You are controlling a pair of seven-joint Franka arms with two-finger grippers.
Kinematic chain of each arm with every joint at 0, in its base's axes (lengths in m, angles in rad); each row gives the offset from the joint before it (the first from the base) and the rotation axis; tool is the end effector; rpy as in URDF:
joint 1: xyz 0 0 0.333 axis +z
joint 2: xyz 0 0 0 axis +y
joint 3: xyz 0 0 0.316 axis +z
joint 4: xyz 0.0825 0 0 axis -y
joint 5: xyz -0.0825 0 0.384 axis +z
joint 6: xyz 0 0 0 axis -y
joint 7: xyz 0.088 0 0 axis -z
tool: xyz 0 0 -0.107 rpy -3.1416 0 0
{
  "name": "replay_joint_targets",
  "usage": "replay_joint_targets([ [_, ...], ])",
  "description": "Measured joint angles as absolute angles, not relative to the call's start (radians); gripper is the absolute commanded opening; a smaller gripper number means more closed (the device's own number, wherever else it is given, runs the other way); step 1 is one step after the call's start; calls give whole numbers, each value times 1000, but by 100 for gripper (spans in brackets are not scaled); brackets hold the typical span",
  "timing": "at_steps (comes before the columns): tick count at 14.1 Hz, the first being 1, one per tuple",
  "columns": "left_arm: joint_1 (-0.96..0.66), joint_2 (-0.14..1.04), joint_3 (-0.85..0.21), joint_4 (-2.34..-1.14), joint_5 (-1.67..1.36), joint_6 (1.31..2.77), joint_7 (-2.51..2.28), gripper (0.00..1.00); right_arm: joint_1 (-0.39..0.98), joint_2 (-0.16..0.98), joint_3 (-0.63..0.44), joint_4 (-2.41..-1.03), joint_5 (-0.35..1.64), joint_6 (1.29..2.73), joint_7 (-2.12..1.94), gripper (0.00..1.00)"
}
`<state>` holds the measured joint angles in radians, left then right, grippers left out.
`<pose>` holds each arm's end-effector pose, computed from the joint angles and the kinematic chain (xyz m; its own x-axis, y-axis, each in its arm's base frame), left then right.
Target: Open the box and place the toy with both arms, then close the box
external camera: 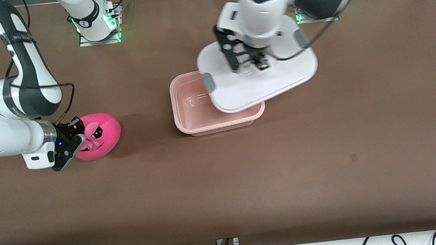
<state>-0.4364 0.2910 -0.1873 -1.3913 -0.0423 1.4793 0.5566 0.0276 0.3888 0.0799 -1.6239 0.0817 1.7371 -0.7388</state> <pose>0.5128 -0.3559 0.5318 0.3705 -0.9215 -0.1163 -0.9036 -0.3866 0.1847 0.6303 0.0703 0.3788 0.6636 0.7365 -0.1310 0.6940 -0.6715 -0.2599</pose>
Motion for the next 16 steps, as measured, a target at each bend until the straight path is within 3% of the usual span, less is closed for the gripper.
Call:
replay_joint_targets([
  [3, -264, 259, -183, -1341, -44, 1322, 635, 0, 30, 369, 198, -1519, 79, 1620, -744, 0],
  [8, -89, 251, -182, -1286, -54, 1178, 738, 0, 93, 367, 396, -1494, -72, 1603, -740, 0],
  [16, 2, 278, -178, -1287, -32, 1160, 795, 0, 346, 379, 409, -1465, -241, 1614, -567, 0],
])
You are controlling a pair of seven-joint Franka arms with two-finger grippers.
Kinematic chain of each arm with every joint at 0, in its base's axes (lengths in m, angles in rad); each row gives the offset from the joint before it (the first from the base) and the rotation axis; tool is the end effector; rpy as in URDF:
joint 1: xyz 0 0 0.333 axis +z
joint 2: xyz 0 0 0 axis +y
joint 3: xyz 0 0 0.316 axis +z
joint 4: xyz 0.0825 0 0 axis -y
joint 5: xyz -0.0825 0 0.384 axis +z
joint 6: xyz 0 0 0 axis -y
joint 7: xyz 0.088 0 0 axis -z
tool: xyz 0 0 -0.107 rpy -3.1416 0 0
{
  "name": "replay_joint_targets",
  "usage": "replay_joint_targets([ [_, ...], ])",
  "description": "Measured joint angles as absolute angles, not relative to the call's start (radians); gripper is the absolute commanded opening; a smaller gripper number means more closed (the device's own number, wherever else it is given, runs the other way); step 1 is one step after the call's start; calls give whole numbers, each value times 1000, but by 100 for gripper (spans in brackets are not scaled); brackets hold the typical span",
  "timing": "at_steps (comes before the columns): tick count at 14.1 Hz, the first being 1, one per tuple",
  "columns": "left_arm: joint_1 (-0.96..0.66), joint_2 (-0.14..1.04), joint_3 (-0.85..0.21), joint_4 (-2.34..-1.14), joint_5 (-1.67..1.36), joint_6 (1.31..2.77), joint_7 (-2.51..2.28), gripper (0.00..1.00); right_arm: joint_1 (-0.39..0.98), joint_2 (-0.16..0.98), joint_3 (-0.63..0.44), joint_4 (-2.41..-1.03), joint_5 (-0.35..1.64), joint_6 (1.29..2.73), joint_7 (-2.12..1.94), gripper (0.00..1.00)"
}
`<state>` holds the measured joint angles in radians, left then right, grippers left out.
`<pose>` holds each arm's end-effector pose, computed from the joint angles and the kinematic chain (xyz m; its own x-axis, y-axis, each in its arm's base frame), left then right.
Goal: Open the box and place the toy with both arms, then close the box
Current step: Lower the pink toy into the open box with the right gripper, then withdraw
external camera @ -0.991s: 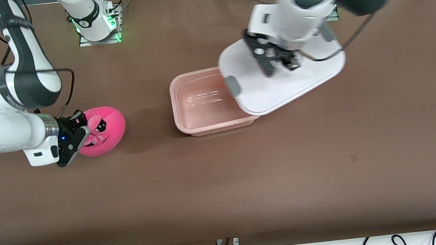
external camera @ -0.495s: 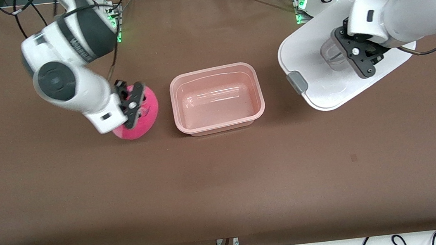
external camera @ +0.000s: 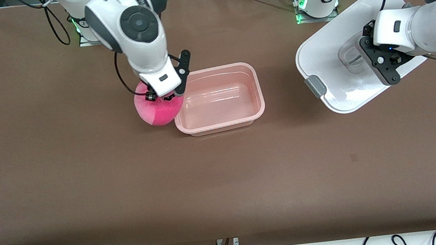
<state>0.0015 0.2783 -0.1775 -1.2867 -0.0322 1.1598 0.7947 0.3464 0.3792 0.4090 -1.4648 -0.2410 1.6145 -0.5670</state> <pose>0.5802 -0.0919 0.5683 0.5119 -0.8317 -0.2150 -0.7617 -0.5551 0.3342 0.5099 0.3961 0.4639 0.2147 0.9533 -0.2124 0.9734 -0.2266 -0.0332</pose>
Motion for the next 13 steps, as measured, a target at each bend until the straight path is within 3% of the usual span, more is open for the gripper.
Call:
replay_joint_targets([
  [5, 32, 284, -177, -1287, -32, 1160, 811, 0, 405, 432, 408, -1463, -288, 1686, -457, 0],
  [6, 31, 284, -179, -1287, -32, 1160, 811, 0, 415, 441, 408, -1463, -291, 1703, -428, 28],
  [7, 31, 284, -182, -1287, -32, 1160, 811, 0, 427, 450, 408, -1462, -293, 1718, -387, 98],
  [13, 24, 284, -189, -1287, -32, 1160, 810, 0, 523, 487, 410, -1381, -282, 1770, -5, 100],
])
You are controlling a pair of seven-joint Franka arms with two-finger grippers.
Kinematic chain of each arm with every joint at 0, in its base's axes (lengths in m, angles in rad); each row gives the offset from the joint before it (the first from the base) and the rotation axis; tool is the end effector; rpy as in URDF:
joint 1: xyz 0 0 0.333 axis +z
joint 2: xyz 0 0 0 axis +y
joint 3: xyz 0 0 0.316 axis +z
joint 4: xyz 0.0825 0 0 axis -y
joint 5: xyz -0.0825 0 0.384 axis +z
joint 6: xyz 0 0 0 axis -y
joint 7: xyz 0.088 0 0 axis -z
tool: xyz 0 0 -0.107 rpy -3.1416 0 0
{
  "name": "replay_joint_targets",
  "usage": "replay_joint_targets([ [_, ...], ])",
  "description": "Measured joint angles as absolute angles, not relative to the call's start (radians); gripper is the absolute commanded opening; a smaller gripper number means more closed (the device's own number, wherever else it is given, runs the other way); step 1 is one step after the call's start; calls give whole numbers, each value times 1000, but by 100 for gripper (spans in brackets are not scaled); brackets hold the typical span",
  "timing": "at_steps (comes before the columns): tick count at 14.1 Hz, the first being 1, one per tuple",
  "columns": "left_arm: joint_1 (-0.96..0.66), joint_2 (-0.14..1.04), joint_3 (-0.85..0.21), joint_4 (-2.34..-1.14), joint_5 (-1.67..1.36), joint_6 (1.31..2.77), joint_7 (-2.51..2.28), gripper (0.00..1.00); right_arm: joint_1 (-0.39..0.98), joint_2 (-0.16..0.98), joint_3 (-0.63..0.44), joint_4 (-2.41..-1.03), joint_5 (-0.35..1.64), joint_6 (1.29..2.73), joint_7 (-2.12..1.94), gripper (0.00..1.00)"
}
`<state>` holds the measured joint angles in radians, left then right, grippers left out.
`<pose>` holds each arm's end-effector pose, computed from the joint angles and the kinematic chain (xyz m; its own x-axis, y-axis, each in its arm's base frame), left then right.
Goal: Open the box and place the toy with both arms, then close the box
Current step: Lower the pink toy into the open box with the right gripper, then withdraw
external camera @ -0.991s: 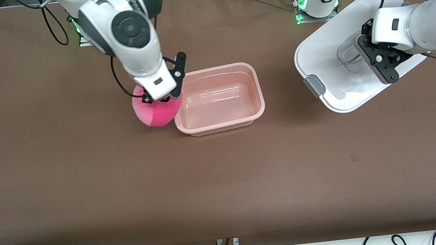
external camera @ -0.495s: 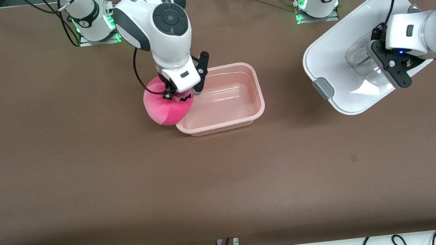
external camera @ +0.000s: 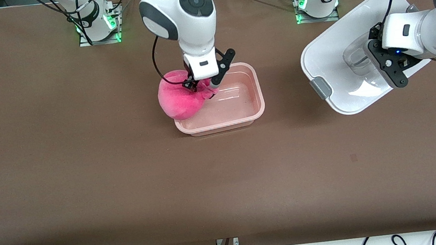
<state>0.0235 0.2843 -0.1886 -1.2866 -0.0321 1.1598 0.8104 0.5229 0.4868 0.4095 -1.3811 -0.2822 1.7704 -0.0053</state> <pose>0.5826 -0.0846 0.5652 0.5081 -0.8353 -0.2101 -0.7614 -0.5496 0.3437 0.4684 0.5040 0.4458 0.5709 0.8189 -0.0592 0.8202 -0.5657 0.0850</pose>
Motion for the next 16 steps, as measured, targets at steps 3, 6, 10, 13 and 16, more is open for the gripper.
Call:
replay_joint_targets([
  [3, 19, 284, -195, -1287, -32, 1160, 810, 0, 530, 457, 406, -1275, -225, 1668, 66, 100],
  [6, 19, 284, -195, -1287, -32, 1160, 810, 0, 497, 390, 347, -1243, -218, 1524, 79, 100],
  [10, 16, 284, -200, -1287, -32, 1160, 810, 0, 383, 356, 192, -1243, -113, 1476, 73, 100],
  [13, 8, 284, -203, -1287, -32, 1160, 810, 0, 305, 346, 44, -1242, 17, 1450, 51, 100],
  [16, -21, 284, -205, -1287, -32, 1160, 810, 0, 288, 344, -91, -1242, 40, 1398, -16, 100],
])
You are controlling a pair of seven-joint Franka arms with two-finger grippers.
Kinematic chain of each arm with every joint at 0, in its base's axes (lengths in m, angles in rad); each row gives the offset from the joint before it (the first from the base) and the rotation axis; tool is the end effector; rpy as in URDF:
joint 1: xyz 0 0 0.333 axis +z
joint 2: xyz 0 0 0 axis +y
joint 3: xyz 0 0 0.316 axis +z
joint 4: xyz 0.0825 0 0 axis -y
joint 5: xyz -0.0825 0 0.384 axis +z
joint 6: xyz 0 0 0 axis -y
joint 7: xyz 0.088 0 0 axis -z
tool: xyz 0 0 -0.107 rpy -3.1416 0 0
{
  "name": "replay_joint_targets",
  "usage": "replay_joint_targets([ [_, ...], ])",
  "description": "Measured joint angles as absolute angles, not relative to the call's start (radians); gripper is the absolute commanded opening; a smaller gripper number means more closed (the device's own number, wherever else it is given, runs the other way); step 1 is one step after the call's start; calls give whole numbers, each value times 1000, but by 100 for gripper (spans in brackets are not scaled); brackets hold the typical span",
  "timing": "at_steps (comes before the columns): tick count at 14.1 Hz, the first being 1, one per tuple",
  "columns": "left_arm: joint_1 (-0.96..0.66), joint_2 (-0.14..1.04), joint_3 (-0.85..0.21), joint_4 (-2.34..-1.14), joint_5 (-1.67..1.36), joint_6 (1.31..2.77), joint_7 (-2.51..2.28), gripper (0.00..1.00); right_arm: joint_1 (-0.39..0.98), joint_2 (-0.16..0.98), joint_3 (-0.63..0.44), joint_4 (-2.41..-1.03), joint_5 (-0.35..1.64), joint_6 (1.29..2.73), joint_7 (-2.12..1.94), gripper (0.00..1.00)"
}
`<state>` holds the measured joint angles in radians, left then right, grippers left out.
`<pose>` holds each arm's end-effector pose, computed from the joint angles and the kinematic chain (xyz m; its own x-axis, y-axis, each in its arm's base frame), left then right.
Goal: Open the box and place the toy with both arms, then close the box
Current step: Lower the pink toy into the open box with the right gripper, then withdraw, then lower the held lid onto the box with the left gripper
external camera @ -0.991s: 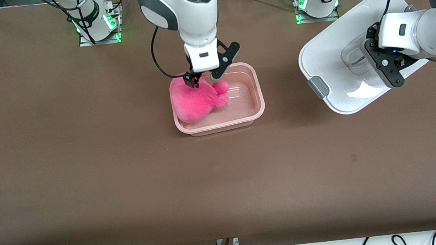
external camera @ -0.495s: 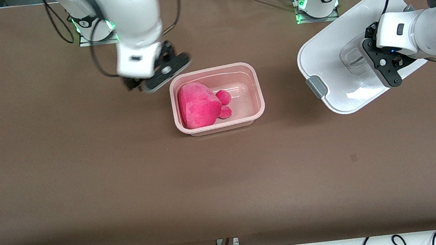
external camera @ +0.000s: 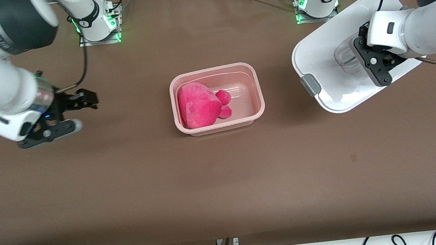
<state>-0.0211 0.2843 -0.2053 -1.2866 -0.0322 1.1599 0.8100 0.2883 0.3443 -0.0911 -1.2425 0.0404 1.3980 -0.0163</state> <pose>0.5764 -0.1187 0.5657 0.4569 -0.8653 -0.2061 -0.7931 -0.5012 0.3460 0.6203 0.1394 0.5580 0.9588 0.2148 -0.1862 0.2162 -0.9763 -0.0127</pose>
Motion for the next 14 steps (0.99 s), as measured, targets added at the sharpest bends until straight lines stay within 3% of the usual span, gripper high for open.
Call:
replay_joint_targets([
  [2, -57, 285, -207, -1287, -32, 1160, 810, 0, 286, 342, -144, -1242, 41, 1377, -38, 100],
  [7, -236, 328, -213, -1287, -37, 1210, 805, 0, 207, 264, -159, -1256, 31, 1340, -39, 100],
  [14, -467, 495, -216, -1287, -91, 1594, 723, 0, 135, 119, -152, -1428, -2, 1367, -48, 100],
])
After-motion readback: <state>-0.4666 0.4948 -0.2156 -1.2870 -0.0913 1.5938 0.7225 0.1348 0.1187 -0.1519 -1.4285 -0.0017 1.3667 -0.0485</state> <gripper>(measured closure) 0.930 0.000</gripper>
